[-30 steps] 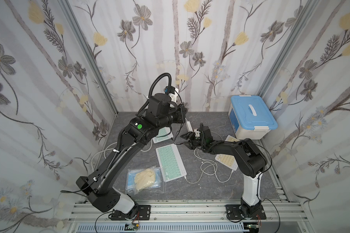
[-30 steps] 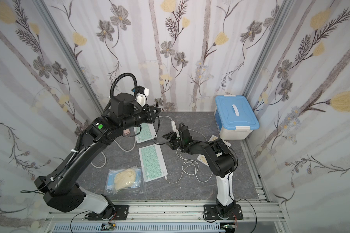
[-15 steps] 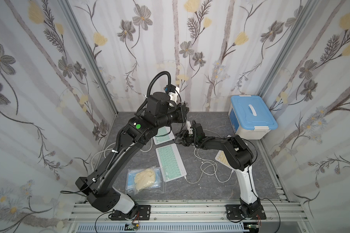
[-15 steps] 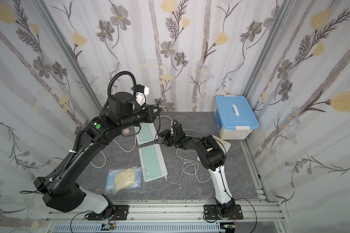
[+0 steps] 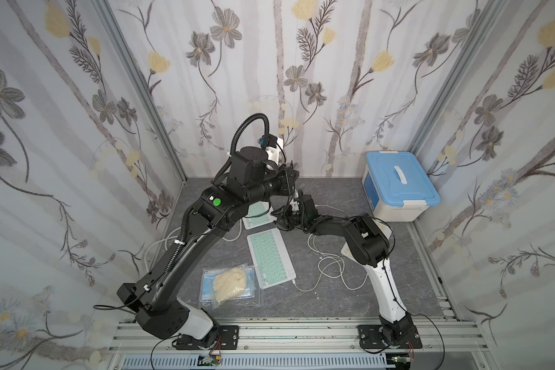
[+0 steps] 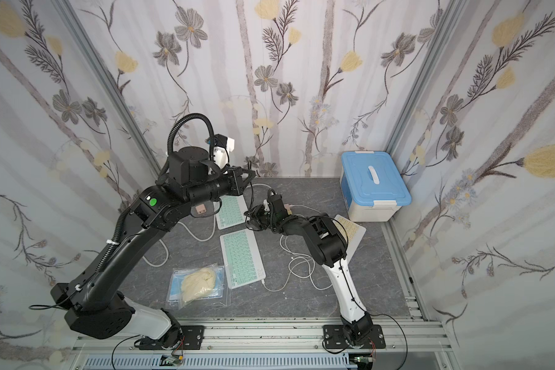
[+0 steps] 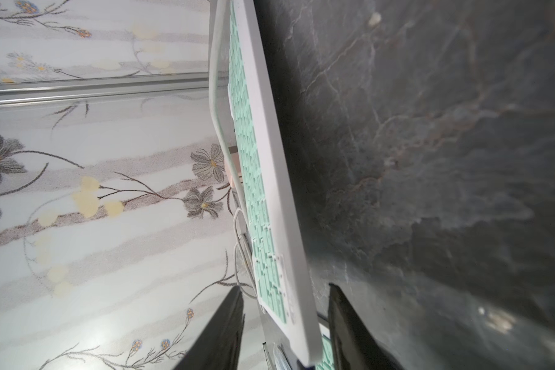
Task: Unplug the wireless keyboard
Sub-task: Pick up the keyboard from the center of the board.
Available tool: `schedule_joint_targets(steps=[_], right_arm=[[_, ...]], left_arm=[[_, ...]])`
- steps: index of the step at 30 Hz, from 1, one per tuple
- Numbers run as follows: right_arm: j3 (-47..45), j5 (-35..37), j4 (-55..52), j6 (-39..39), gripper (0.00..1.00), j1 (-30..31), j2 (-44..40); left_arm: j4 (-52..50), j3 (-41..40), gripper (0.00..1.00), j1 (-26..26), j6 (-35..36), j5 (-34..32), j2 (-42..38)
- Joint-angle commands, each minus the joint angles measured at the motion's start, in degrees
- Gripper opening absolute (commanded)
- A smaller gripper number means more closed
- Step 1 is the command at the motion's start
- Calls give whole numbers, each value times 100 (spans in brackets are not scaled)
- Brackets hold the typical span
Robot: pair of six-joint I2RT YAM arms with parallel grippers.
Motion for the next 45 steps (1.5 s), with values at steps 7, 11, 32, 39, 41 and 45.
schedule_joint_targets(steps=[7,11,32,39,41,45], right_arm=[[146,-201,823,174,17,77,154],[38,-203,901,61,5,61,42],[-1868,-710,-776,-2372,0,-889,-2790],[-2290,-42,-208,-2563,0,-1235,-3908],[-2369,224,-170,-2636,0,-1309,-4206],[-2648,668,89,-2725,0,-1453,-4759]], left_arm=[[236,-54,0,5,30,-21,-79],[185,-117,0,1,62,-124,-132],[559,-1044,0,1605,-442,342,145],[536,29,0,1916,-190,921,1061],[529,270,0,1918,-73,961,1314],[1119,-141,3,1943,-227,1272,1551]])
